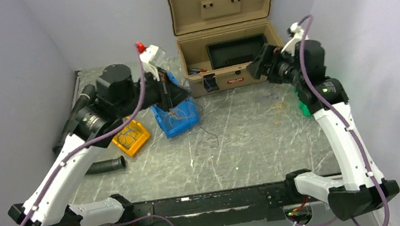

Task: Untangle the cables
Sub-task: Place the cable at the center of the board.

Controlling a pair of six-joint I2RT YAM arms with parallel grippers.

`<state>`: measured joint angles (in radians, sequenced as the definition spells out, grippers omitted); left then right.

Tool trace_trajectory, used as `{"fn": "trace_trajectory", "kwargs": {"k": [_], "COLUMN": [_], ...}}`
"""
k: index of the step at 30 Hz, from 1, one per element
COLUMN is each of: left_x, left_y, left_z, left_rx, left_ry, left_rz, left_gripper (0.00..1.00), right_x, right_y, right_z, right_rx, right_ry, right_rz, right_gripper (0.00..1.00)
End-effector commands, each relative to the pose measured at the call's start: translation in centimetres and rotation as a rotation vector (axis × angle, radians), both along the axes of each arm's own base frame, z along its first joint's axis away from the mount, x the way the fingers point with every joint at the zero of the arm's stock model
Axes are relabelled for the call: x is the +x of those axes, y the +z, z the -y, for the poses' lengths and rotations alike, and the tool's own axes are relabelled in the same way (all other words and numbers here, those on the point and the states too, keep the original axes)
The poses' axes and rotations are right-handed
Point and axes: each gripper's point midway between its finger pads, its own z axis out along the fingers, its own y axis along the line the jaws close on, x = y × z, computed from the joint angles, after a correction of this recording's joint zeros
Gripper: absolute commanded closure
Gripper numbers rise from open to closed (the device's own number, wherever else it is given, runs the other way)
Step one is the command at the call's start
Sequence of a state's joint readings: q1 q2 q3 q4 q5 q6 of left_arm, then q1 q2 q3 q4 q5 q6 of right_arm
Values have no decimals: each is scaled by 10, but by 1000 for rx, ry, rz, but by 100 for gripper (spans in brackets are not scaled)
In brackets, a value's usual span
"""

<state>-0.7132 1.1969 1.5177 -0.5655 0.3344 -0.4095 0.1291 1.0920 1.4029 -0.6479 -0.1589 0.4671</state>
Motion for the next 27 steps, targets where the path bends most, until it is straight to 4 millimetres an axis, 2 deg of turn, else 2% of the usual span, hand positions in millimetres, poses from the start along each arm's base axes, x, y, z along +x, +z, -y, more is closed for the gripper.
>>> {"fn": "trace_trajectory", "kwargs": {"k": [1,5,8,11,12,13,18,21,24,27], "left_x": [-22,-21,-11,1,4,6,12,0,-20,-36], "left_y": [46,49,25,-20,-47,-66,-151,-194,-223,-259], "left_z": [-6,-2,5,16,21,25,40,45,44,31], "left_rx": [-78,-101,-82,-55,-35,-26,48,151,249,427], "left_ry": [-49,-60,-43,-32,-33,-36,-36,-65,-97,-63], "left_rz": [46,46,17,-53,-104,-139,-274,-344,-384,-452], "left_gripper": [100,100,100,100,100,100,100,100,100,99], "right_x": [-14,-43,-59,-69,-72,-74,-89,-100,-114,-128], "right_y": [-16,-60,-89,-114,-122,-128,-165,-186,-201,-216], "right_z": [-40,-80,-91,-89,-88,-86,-88,-93,-103,-113], "right_rx": [-10,11,8,2,-1,-3,15,36,51,57], "right_ry": [196,408,444,428,423,419,419,423,440,454], "right_rz": [45,40,6,-37,-53,-63,-154,-210,-259,-309], "right_gripper": [7,7,7,7,7,7,3,1,0,0]}}
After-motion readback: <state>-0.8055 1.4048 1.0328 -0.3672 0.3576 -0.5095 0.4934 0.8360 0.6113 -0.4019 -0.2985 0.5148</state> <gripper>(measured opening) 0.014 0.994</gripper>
